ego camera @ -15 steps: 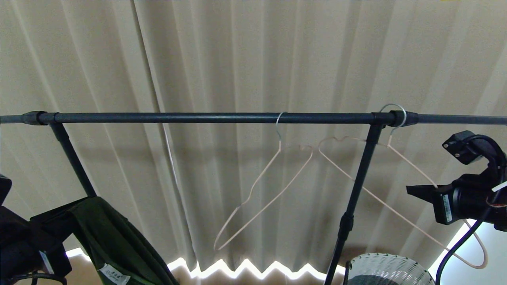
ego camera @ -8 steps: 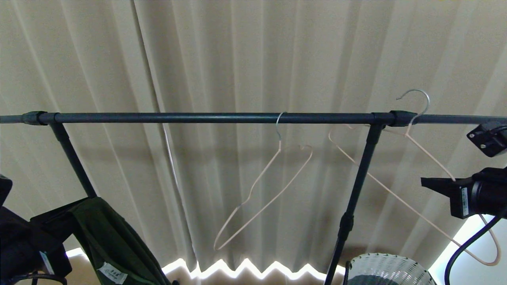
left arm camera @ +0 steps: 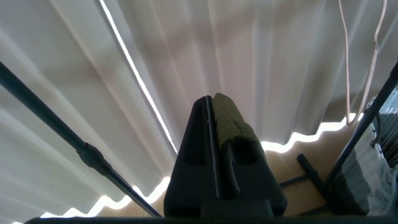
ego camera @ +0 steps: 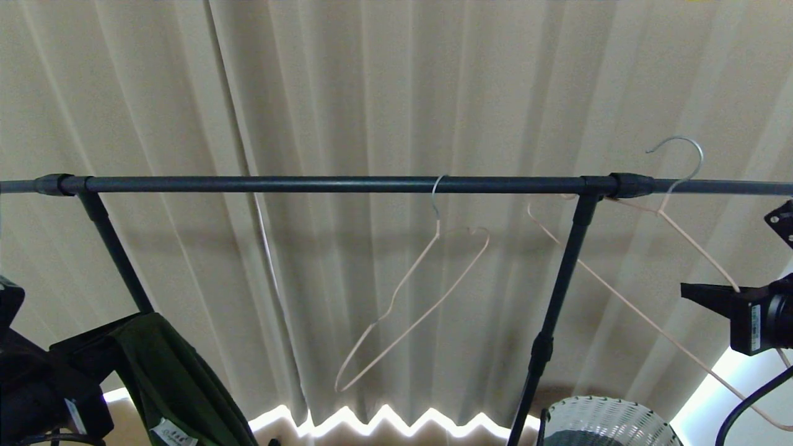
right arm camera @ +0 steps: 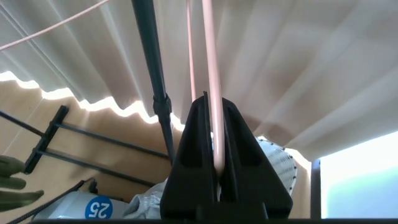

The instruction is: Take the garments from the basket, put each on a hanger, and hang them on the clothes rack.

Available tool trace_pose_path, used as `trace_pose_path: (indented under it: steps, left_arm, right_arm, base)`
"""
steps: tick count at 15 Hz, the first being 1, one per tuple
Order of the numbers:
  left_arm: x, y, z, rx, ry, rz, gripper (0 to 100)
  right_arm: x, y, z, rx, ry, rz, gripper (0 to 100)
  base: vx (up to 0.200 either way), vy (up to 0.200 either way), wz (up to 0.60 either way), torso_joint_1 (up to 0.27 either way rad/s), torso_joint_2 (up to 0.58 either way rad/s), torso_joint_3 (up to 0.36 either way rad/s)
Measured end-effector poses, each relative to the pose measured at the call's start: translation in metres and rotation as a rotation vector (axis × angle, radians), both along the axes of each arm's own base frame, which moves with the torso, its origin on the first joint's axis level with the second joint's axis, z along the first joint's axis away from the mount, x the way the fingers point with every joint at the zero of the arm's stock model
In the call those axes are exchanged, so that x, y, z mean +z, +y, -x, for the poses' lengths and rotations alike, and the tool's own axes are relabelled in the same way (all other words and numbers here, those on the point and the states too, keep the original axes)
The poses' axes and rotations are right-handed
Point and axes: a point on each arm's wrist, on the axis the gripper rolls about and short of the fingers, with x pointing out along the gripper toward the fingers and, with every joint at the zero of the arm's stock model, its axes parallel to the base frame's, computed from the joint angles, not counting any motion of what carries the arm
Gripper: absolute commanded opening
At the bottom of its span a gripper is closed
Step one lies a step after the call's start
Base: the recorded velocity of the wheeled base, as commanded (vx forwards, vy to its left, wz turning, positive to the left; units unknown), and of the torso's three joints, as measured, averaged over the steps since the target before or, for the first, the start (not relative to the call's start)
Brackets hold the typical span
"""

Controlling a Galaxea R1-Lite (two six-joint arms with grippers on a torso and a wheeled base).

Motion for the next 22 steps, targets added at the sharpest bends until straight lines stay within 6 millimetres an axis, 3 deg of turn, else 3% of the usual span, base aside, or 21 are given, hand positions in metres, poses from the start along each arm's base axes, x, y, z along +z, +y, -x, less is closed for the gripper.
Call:
trace_pose_path:
  steps: [3,7,18,22]
  left_arm:
    - [-0.001,0.0,0.0,-0.004,-0.006,-0.027,0]
    - [-0.003,0.0,0.001,-0.005,-0.002,-0.036,0]
    - [-0.003,0.001,0.002,-0.004,-0.002,-0.036,0]
    - [-0.004,0.001,0.002,-0.004,-0.001,-0.036,0]
  right_arm:
    - [-0.004,-0.002,0.015,-0.008,-0.01,0.003,0]
    - [-0.004,-0.003,0.025,-0.01,-0.025,0.002,0]
    - [-0.007,-0.004,0.027,-0.021,-0.019,0.004,0]
    - [-0.008,-0.004,0.027,-0.02,-0.016,0.004,0]
  base:
    - [0.0,0.0,0.0,0.0,0.0,0.0]
    - [-0.2,0.0,0.0,0.004,0.0,0.002]
    - [-0.2,0.0,0.0,0.0,0.0,0.004]
    - [0.0,0.0,0.0,0.0,0.0,0.0]
